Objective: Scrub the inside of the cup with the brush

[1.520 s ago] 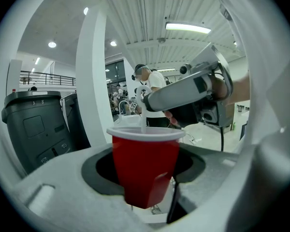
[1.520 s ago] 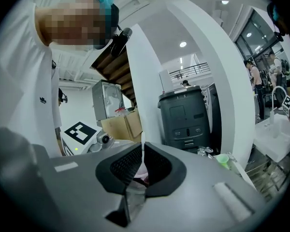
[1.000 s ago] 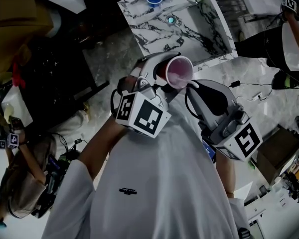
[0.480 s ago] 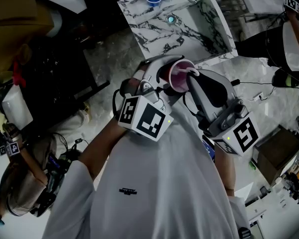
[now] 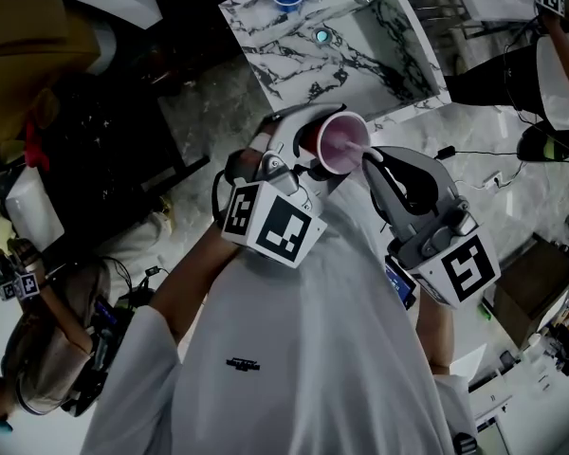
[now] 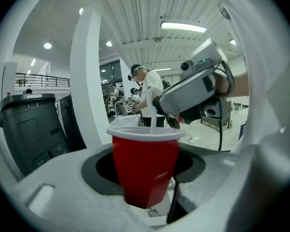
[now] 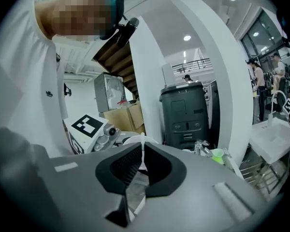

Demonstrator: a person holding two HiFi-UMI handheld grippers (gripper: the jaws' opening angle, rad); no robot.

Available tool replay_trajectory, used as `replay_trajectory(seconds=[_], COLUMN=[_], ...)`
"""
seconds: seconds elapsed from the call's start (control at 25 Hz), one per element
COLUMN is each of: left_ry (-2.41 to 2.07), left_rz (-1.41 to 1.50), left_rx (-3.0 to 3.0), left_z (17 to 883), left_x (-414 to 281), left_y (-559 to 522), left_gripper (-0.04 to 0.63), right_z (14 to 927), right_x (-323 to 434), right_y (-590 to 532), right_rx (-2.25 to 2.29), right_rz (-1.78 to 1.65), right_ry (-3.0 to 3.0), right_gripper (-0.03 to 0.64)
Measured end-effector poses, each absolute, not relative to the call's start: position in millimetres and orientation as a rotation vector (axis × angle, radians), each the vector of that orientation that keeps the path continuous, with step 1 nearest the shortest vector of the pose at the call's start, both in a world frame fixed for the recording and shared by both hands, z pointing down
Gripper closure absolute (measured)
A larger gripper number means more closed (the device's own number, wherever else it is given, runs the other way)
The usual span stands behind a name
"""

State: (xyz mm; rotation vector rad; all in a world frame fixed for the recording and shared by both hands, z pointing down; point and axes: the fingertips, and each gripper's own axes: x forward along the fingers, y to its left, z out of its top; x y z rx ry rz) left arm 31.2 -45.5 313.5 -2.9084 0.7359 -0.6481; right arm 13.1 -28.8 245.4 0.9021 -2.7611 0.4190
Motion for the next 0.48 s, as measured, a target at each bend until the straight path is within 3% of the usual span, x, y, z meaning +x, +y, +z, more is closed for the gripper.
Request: replay_trajectory(seconds=[0.48], left_ry=[0.709], left_rz=[-0.642], left_rx=[-2.919], left_z=[316], left_x=[33], left_y=[-44], left_gripper=[0.337], right_z=[236], right_x=[-5], right_y=[-29], right_rx=[0.838], right_rz=[0.502], right_ry=[-2.875], right_gripper=[0.594])
